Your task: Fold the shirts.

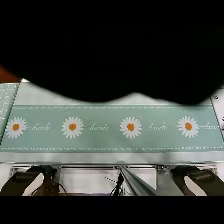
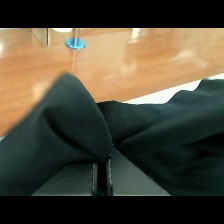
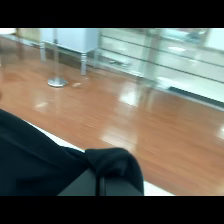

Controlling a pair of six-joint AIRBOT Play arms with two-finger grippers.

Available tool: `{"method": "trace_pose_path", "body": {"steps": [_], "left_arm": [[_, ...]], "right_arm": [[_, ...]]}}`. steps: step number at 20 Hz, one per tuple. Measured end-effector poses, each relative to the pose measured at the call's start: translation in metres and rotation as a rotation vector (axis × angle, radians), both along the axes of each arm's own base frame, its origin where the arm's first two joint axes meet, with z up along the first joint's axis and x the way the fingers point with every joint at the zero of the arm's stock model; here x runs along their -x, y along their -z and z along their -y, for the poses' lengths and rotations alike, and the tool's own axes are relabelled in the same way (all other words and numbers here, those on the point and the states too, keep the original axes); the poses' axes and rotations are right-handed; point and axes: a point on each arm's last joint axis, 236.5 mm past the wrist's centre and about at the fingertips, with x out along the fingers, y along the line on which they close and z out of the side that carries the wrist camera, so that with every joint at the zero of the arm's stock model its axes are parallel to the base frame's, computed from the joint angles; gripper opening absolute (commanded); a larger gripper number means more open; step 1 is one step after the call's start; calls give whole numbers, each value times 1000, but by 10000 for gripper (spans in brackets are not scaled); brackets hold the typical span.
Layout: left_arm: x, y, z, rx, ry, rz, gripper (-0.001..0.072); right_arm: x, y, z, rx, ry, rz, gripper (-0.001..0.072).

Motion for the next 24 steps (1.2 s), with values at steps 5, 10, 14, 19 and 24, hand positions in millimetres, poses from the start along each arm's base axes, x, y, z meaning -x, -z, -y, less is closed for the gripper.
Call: {"method": "trace_pose_path", "body": {"steps": [5,10,14,19,24], "left_arm": [[43,79,-9,-53,-22,-237,28],[36,224,12,16,61,-617,28],[-6,324,36,167,74,-754,28],[-61,394,50,284,-14,-820,653],[-76,437,48,286,-42,-949,705]], "right_arm": [[8,63,26,23,111,-166,22],[-56,175,23,56,149,-446,22],[-137,255,11,56,171,-607,22],[-235,312,-25,-36,127,-740,349],[-281,329,-37,-102,98,-800,622]]}}
